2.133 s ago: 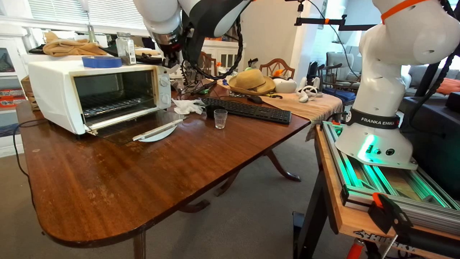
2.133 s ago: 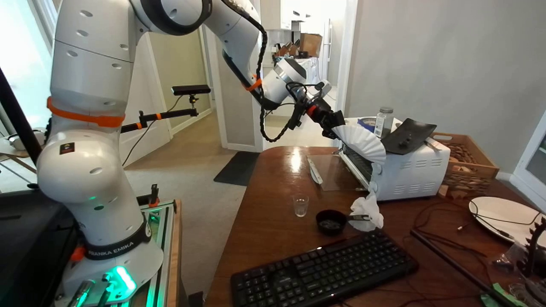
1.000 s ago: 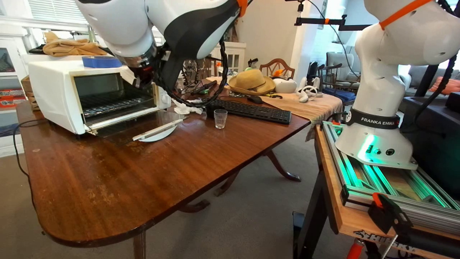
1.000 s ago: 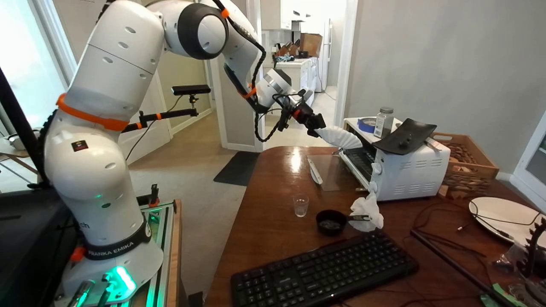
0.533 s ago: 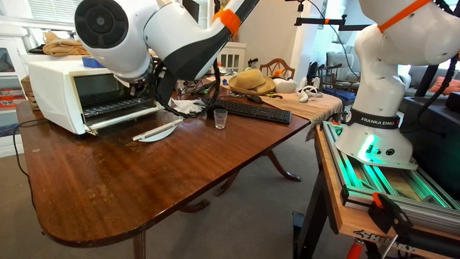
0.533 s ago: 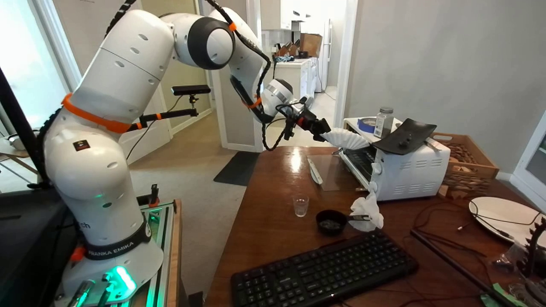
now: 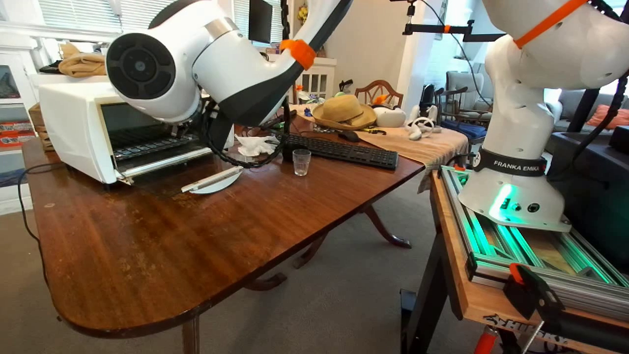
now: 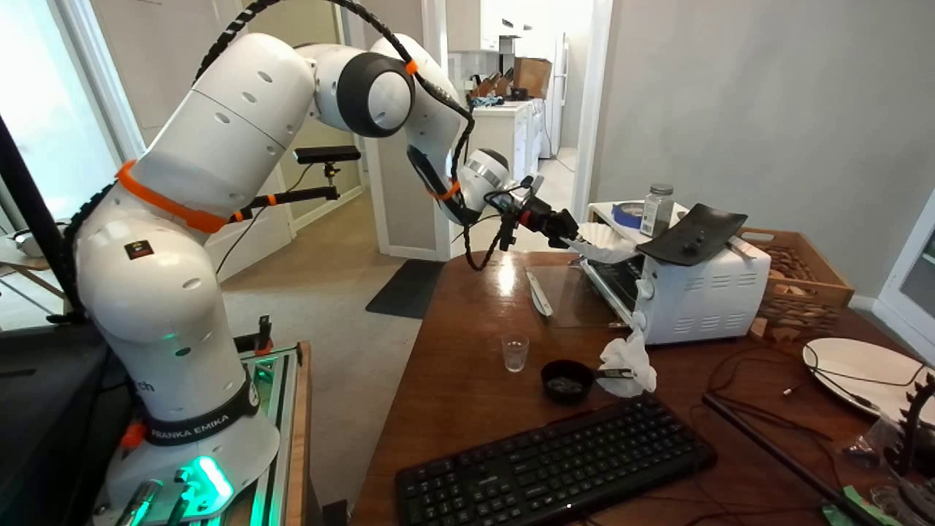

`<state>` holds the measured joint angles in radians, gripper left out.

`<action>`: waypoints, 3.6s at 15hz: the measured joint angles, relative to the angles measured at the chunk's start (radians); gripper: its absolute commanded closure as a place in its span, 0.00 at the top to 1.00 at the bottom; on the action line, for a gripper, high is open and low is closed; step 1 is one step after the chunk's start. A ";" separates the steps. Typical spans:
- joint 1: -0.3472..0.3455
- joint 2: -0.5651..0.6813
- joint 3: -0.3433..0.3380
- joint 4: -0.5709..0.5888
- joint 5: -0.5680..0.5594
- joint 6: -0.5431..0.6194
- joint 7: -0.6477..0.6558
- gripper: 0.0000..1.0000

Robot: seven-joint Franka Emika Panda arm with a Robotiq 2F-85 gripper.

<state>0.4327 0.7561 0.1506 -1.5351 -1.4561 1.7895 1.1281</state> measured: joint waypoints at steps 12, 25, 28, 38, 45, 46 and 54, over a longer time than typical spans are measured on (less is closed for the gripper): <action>0.001 0.068 -0.003 0.079 -0.041 -0.003 0.047 0.00; -0.009 0.181 -0.034 0.179 -0.249 0.119 0.306 0.00; -0.015 0.194 -0.035 0.181 -0.286 0.136 0.399 0.00; -0.047 0.211 -0.035 0.180 -0.377 0.193 0.671 0.00; -0.055 0.209 -0.024 0.180 -0.383 0.197 0.680 0.00; -0.059 0.207 -0.018 0.180 -0.380 0.197 0.680 0.00; -0.112 0.176 0.025 0.171 -0.298 0.291 0.668 0.01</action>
<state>0.3205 0.9324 0.1757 -1.3642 -1.7539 2.0809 1.7959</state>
